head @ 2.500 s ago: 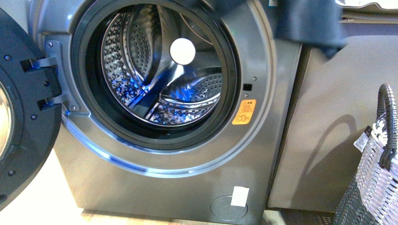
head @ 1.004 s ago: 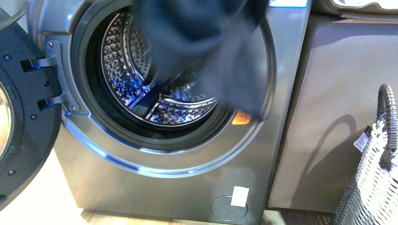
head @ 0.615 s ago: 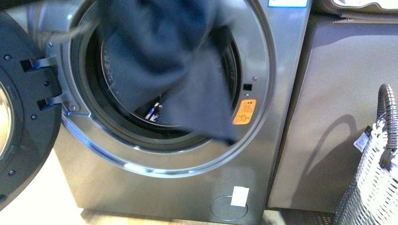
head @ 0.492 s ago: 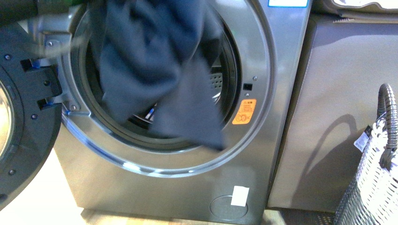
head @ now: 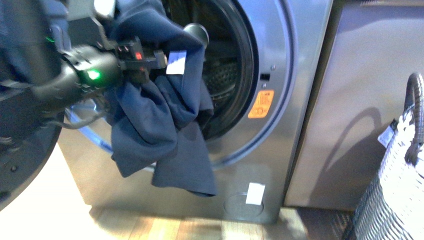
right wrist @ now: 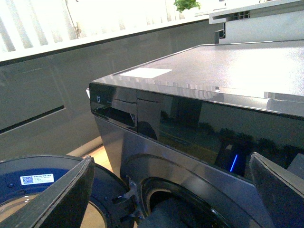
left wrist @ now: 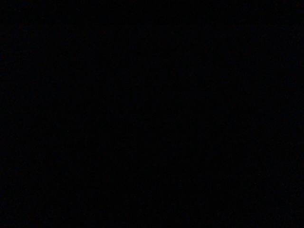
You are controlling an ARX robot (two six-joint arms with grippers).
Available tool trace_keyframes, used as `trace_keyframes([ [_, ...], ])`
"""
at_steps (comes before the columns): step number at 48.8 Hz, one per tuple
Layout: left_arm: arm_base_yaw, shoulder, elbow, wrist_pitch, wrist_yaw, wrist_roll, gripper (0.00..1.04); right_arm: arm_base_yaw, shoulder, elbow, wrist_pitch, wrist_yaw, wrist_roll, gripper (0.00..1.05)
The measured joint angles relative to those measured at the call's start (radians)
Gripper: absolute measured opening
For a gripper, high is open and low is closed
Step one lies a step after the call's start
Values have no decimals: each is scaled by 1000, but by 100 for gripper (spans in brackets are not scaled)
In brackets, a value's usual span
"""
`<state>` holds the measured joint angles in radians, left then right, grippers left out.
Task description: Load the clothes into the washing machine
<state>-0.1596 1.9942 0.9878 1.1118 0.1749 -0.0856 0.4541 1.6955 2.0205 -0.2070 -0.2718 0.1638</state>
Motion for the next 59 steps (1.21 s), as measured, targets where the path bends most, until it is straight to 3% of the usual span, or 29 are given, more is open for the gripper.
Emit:
trace_keyframes([
  [2,0,24,31,-6,-11,2,16,0,0,1,-1,2,0,97],
  [5,0,56,75,-16,-28,3,16,21,-41,-47,-60,282,-58,87],
  [6,-1,69,96,-19,-36,3,16,21,-84,-125,-34,441,-90,82],
  [9,-3,103,143,-26,-54,-1,16,2,-212,-345,82,624,-124,69],
  [11,-4,122,169,-27,-71,-3,16,-24,-297,-480,152,653,-136,62],
  [24,-11,222,314,26,-212,-17,16,-151,-626,-1067,415,579,-153,25],
  [30,-19,286,413,7,-256,-16,16,-194,-703,-1323,504,507,-161,2],
  [59,-18,568,907,-140,-444,-20,16,-357,-1020,-1799,653,365,-163,2],
])
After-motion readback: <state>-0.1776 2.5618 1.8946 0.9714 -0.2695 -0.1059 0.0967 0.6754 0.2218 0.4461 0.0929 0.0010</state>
